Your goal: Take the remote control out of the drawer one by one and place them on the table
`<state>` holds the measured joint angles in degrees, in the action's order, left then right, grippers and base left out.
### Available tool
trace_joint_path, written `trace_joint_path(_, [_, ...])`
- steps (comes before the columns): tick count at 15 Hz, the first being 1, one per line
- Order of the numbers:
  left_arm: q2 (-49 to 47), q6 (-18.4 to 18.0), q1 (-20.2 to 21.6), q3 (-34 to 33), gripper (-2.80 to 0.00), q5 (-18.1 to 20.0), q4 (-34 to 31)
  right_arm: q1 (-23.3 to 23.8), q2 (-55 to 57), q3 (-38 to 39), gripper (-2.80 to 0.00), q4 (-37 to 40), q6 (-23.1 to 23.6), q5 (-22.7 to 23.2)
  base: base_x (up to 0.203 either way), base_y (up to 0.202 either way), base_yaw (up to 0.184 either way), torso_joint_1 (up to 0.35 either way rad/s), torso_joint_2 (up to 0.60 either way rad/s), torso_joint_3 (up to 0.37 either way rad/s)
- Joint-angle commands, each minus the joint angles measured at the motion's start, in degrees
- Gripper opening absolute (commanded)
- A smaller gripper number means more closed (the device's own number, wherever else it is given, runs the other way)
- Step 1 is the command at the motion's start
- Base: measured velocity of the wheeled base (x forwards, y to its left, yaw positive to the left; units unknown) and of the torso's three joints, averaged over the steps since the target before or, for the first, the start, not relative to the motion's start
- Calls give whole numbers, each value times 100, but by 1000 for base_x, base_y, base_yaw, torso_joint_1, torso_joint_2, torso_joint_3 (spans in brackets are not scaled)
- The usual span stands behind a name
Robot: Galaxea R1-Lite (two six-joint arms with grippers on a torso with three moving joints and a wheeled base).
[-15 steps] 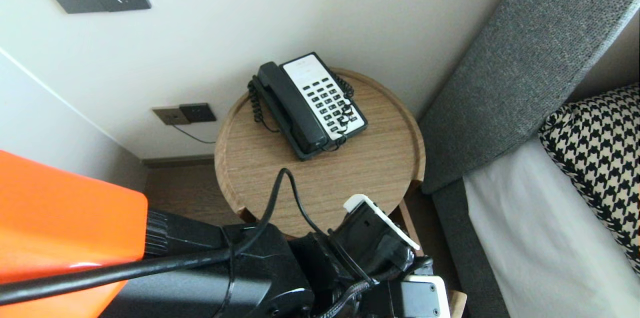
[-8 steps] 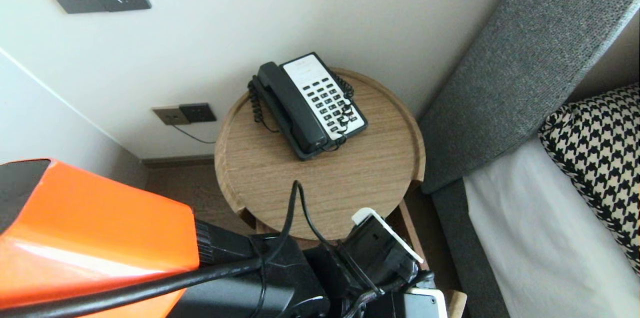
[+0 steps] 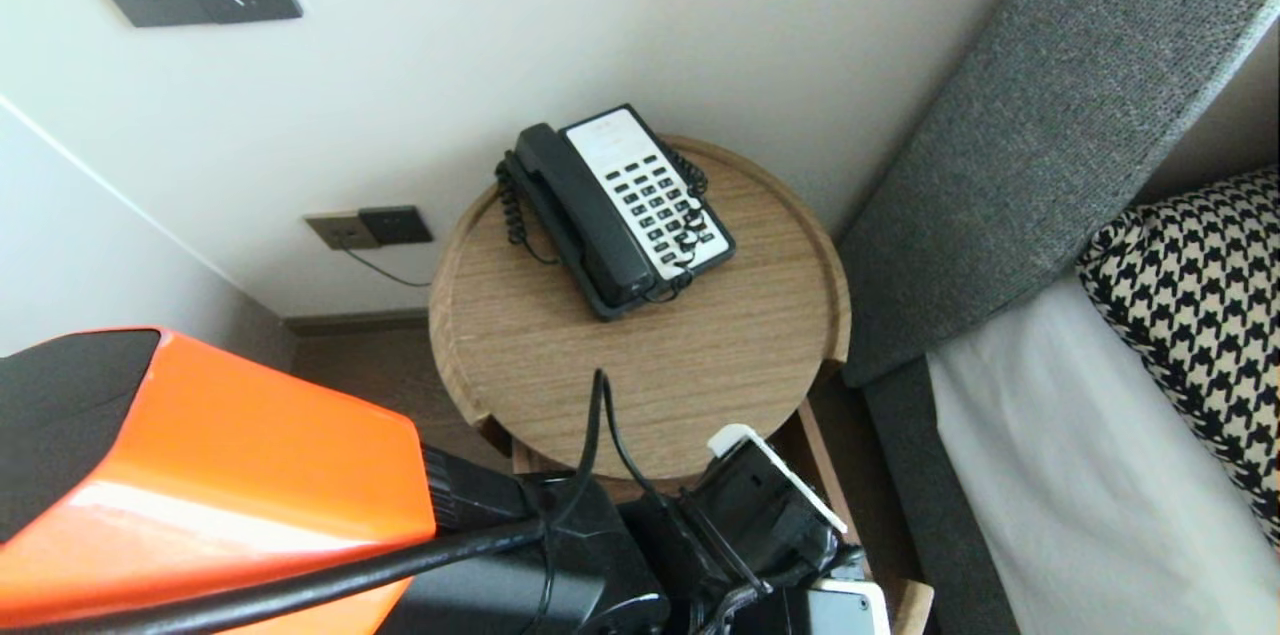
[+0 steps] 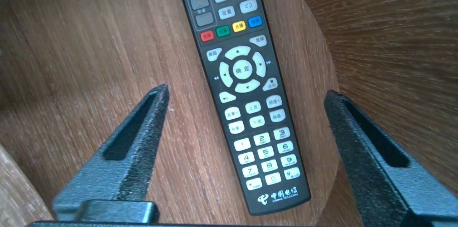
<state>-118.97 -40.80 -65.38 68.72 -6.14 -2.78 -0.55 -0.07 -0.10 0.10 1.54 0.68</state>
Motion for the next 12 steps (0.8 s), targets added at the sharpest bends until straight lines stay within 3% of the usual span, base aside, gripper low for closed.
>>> trace_joint_path(1, [-98, 39, -1, 86, 0, -10, -49, -6, -28, 1, -280, -1, 5, 2, 0, 0, 0, 0, 0, 0])
trace_joint_path(9, [-219, 160, -1, 437, 0, 95, -898, -2, -28, 1, -280, -1, 5, 2, 0, 0, 0, 0, 0, 0])
trace_joint_path(12, [-273, 382, -1, 594, 0, 166, -1076, 2, -28, 1, -280, -1, 5, 2, 0, 0, 0, 0, 0, 0])
